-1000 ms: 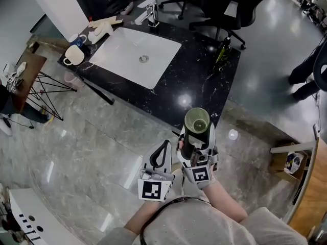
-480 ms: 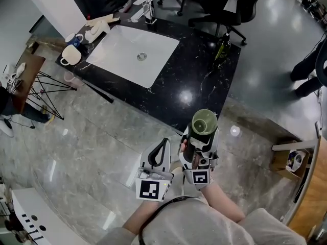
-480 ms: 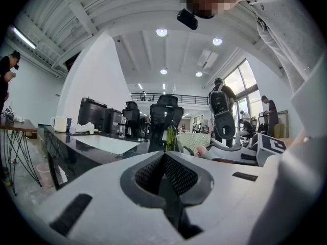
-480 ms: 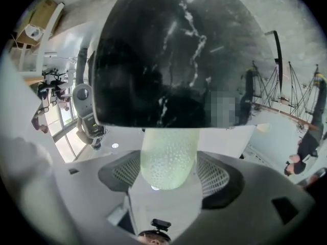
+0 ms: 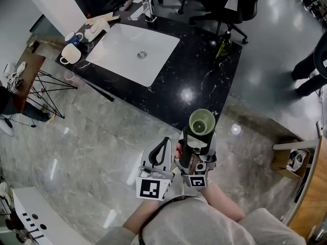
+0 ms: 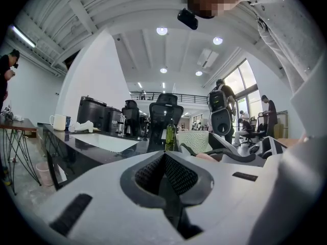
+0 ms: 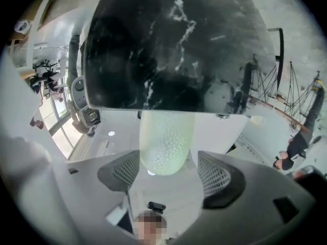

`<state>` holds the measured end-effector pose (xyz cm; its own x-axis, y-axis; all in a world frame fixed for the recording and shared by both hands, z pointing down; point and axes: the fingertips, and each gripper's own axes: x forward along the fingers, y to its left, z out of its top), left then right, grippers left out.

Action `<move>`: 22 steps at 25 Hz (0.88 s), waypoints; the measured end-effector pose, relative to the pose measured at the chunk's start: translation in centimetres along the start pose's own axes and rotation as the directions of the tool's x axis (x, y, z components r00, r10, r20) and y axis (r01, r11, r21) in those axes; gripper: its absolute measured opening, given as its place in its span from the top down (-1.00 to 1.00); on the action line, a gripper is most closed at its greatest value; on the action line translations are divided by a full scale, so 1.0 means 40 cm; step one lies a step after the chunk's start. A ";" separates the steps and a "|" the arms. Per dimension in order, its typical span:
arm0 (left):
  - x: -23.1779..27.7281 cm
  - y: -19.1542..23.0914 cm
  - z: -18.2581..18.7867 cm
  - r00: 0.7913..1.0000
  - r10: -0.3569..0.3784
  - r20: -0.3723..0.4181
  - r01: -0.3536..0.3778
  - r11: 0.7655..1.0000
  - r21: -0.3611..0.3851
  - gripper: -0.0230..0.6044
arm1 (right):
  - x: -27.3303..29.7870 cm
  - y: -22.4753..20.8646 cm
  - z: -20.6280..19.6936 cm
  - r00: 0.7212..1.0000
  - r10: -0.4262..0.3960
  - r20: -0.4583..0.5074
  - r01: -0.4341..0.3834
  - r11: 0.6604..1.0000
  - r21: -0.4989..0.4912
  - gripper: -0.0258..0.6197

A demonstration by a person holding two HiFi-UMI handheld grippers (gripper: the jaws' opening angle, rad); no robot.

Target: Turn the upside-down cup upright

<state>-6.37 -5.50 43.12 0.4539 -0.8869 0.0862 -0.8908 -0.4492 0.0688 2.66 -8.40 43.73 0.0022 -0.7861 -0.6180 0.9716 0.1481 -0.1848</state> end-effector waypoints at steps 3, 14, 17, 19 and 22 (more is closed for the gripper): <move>-0.002 0.000 -0.002 1.000 -0.002 -0.004 0.002 1.000 0.006 0.91 | -0.005 0.002 0.016 1.000 -0.005 0.011 0.006 1.000 -0.009 -0.11; 0.003 -0.004 -0.001 1.000 -0.017 -0.003 0.017 1.000 0.002 0.91 | -0.021 0.016 -0.041 0.995 -0.022 -0.093 0.018 0.999 -0.040 -0.11; 0.011 -0.016 0.011 0.999 -0.032 0.014 0.032 0.999 -0.006 0.91 | -0.027 0.042 -0.093 0.978 -0.090 -0.189 0.060 0.985 -0.163 -0.11; 0.016 -0.027 0.015 0.999 -0.046 0.024 0.046 0.999 -0.006 0.91 | -0.030 0.068 -0.126 0.961 -0.135 -0.241 0.071 0.964 -0.257 -0.10; 0.023 -0.045 0.014 0.997 -0.076 0.031 0.076 0.997 0.008 0.91 | -0.039 0.097 -0.145 0.932 -0.257 -0.256 0.130 0.895 -0.426 -0.09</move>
<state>-4.35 -5.56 42.53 0.5192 -0.8532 0.0500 -0.8541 -0.5158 0.0671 5.04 -3.13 39.55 -0.3085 -0.6173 -0.7238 0.7690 0.2860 -0.5717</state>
